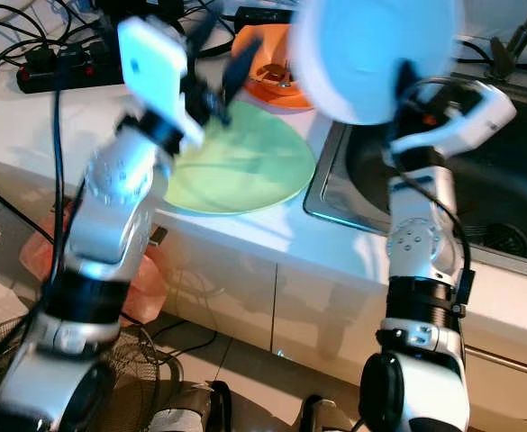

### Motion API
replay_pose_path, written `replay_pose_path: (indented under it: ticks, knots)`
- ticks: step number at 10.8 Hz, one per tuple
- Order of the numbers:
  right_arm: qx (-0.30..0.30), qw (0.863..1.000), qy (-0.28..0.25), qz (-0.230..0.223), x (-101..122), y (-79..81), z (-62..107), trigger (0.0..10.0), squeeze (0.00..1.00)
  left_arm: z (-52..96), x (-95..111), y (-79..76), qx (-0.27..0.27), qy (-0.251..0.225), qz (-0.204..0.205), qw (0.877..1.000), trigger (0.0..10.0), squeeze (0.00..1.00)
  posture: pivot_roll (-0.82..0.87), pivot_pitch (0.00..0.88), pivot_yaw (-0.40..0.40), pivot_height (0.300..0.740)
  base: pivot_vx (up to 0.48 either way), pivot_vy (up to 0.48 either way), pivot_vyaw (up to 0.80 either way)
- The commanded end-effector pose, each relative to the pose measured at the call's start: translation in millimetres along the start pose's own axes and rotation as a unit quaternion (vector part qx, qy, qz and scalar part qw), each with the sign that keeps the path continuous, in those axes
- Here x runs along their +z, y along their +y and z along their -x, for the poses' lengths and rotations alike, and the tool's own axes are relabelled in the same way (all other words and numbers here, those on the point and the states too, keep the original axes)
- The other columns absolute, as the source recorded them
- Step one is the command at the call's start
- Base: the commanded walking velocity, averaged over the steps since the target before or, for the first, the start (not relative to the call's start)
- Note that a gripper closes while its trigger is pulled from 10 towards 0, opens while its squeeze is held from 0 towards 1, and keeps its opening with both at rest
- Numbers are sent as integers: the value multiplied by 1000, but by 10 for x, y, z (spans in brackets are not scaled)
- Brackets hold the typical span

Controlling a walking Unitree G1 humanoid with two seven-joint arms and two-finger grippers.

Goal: Kitchen organization

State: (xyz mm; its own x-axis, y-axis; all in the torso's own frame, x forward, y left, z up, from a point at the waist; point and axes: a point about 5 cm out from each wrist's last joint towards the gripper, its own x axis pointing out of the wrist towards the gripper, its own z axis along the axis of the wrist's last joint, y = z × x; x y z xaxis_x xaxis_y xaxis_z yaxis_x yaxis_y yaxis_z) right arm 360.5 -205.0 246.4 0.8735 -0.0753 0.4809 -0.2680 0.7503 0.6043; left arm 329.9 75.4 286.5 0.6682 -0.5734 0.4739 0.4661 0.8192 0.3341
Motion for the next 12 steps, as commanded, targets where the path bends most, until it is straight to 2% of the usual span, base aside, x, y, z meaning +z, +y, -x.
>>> replay_pose_path:
  ticks: [1, 2, 3, 4, 5, 6, 7, 8, 9, 10, 12]
  knots:
    - [-20, 998, -54, 25, 221, -15, -75, 0, 0, 90, -99, -98, -63, 44, 12, 997, 10000, 0, 72, 152, 21, 740, 0, 0, 0]
    - [-27, 997, -60, 36, 243, -32, -78, 0, 0, 124, -139, -122, -79, 58, 13, 995, 10000, 0, 72, 152, 21, 740, 0, 0, 0]
    - [-68, 991, -82, 84, 336, -130, -76, 0, 0, 223, -217, -132, -100, 86, 22, 991, 10000, 0, 75, 153, 16, 740, 0, 0, 0]
    - [-76, 987, -82, 116, 355, -152, -74, 0, 0, 247, -235, -131, -106, 94, 25, 990, 10000, 0, 75, 153, 16, 740, 0, 0, 0]
    - [-108, 978, -94, 155, 395, -219, -67, 0, 0, 274, -244, -131, -115, 106, 26, 987, 10000, 0, 77, 154, 11, 740, 0, 0, 0]
    - [-139, 965, -105, 195, 448, -292, -49, 863, 0, 289, -242, -155, -127, 113, 32, 985, 10000, 0, 77, 154, 11, 740, 0, 0, 0]
    - [-152, 953, -94, 243, 438, -322, -42, 2314, 0, 304, -248, -178, -135, 117, 34, 983, 10000, 0, 75, 155, 10, 740, 0, 0, 0]
    - [-167, 934, -70, 307, 394, -370, -32, 10000, 0, 316, -255, -196, -140, 121, 36, 982, 10000, 0, 75, 154, 8, 740, 0, 0, 0]
    - [-215, 899, -29, 380, 305, -511, 12, 10000, 0, 320, -249, -199, -142, 123, 38, 981, 10000, 0, 75, 154, 8, 740, 0, 0, 0]
    - [-237, 880, -5, 412, 251, -589, 48, 10000, 0, 327, -244, -201, -144, 125, 39, 981, 10000, 0, 78, 153, 6, 740, 0, 0, 0]
    - [-228, 857, 34, 460, 126, -616, 78, 10000, 0, 339, -242, -203, -146, 128, 40, 980, 10000, 0, 79, 153, 6, 740, 0, 0, 0]
